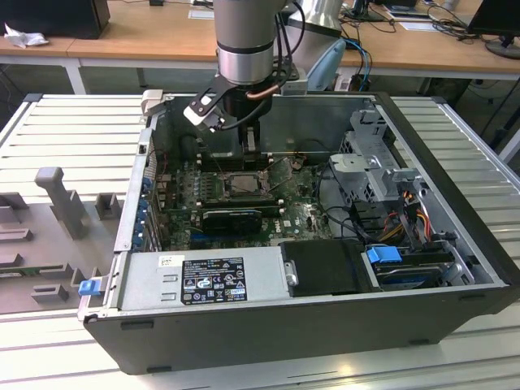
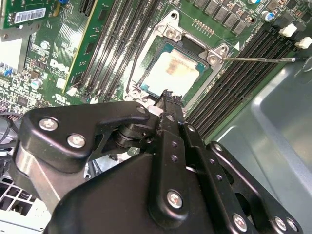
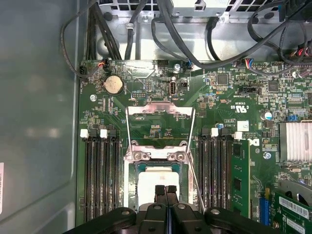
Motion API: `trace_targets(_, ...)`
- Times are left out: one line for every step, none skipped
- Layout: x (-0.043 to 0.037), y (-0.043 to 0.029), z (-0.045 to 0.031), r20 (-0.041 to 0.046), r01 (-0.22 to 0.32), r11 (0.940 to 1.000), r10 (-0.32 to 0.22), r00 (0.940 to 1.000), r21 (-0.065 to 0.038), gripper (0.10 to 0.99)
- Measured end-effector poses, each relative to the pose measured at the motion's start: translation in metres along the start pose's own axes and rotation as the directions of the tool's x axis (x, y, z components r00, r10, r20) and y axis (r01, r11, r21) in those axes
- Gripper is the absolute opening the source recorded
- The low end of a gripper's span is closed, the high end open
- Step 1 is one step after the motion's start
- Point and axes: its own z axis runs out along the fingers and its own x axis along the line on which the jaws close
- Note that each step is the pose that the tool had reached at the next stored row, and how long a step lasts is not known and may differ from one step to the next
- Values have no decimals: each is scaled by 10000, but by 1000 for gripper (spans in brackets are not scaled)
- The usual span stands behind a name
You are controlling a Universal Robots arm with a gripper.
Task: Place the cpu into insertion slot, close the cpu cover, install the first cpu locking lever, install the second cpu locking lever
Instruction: 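Close the cpu cover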
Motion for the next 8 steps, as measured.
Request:
trace_targets(0, 0, 0, 0, 0, 10000, 0, 10000, 0, 106)
trace_targets(0, 0, 0, 0, 1, 10000, -1, 10000, 0, 106)
trace_targets(0, 0, -1, 0, 0, 10000, 0, 10000, 0, 106)
trace_targets(0, 0, -2, 1, 0, 10000, 0, 10000, 1, 106)
trace_targets(0, 0, -6, 3, -2, 10000, 2, 10000, 2, 106)
trace_targets(0, 1, -16, 3, -3, 10000, 3, 10000, 2, 106)
trace_targets(0, 2, -22, 2, -3, 10000, 3, 10000, 1, 106)
trace_targets(0, 2, -32, 1, -3, 10000, 3, 10000, 1, 106)
